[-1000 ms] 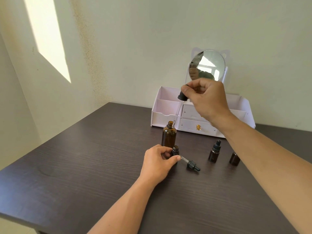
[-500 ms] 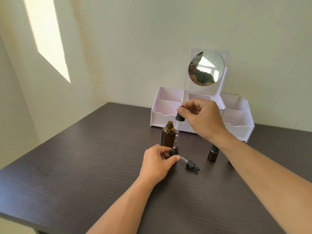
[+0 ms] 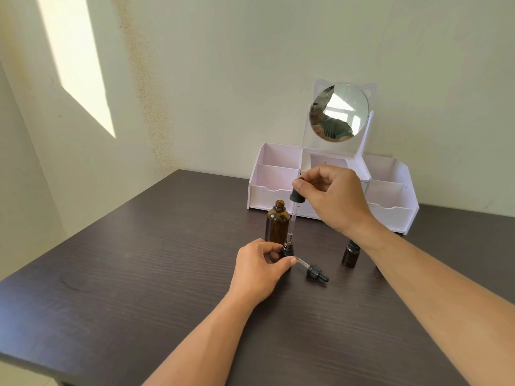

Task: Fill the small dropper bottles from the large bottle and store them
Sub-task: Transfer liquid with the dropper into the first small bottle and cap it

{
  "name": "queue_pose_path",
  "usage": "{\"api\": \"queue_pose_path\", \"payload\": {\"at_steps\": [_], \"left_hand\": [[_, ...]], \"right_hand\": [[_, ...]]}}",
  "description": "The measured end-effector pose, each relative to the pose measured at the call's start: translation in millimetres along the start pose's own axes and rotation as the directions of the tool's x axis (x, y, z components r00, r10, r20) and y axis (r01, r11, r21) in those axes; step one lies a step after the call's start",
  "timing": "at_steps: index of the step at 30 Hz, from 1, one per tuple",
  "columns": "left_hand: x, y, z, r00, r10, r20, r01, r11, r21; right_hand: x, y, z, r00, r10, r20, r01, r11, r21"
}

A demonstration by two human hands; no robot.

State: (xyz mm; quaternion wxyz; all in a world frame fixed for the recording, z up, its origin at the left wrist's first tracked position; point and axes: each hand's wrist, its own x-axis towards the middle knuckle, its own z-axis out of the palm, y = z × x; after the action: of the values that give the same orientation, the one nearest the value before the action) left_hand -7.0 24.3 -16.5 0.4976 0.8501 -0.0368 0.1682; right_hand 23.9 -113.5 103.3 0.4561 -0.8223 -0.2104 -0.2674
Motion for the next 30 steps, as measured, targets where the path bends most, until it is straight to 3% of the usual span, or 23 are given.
{"api": "queue_pose_path", "payload": {"at_steps": [25,30], "left_hand": [[0,1,0,1.000,0.002,-0.006,-0.002,1.000,0.026],[0,0,0,1.000,-0.002,-0.002,0.002,1.000,0.018]], "right_hand": [[-2,-10,-2,0.998,0.009,0.065,-0.009,1.000,-0.005],[17,-25,-11,1.000,-0.017,-0.019,0.018,0.998,0.057]]}}
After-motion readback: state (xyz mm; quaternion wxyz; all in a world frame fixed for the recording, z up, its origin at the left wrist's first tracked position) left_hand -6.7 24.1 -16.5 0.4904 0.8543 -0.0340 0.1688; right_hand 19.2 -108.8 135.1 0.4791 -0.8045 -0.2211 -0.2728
